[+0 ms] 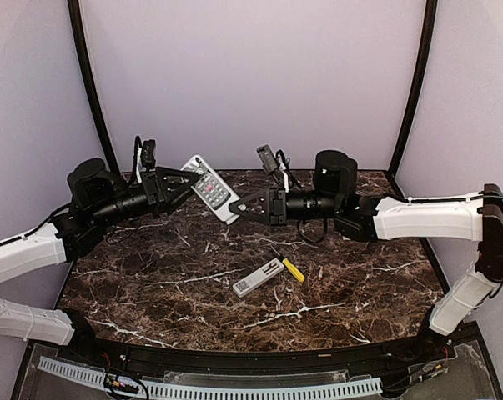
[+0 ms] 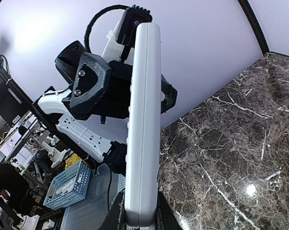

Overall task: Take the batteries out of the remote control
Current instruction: Remove the battery cover from the remote control.

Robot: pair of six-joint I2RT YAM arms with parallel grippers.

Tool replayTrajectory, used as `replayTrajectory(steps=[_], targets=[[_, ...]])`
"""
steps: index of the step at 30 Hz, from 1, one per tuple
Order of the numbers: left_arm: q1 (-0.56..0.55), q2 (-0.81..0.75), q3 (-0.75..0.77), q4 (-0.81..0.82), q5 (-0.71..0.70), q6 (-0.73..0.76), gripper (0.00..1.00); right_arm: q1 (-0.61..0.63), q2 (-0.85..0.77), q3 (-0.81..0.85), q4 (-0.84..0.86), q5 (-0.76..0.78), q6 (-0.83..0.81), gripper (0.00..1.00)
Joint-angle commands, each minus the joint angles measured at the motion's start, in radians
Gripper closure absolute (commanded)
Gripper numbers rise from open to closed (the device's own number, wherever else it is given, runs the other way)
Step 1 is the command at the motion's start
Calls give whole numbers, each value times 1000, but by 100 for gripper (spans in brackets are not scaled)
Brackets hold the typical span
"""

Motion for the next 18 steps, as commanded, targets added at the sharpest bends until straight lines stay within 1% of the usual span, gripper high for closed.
replayTrajectory(steps=[1, 3, 6, 11, 12, 18], targets=[[10, -9, -31, 83, 15, -23, 43, -8, -24, -12, 96, -67, 35, 100], [11, -9, -36, 100, 17, -30, 50, -10, -23, -13, 101, -85, 42, 100], [11, -11, -41, 129, 22, -36, 56, -12, -21, -14, 102, -106, 57, 100], [11, -15, -50, 153, 27, -33, 75, -23, -23, -36, 104, -121, 88, 100], [12, -18, -52, 154, 26, -32, 78, -26, -24, -43, 108, -122, 96, 100], [15, -29, -56, 157, 20, -26, 97, -41, -12, -65, 157, -156, 160, 100]])
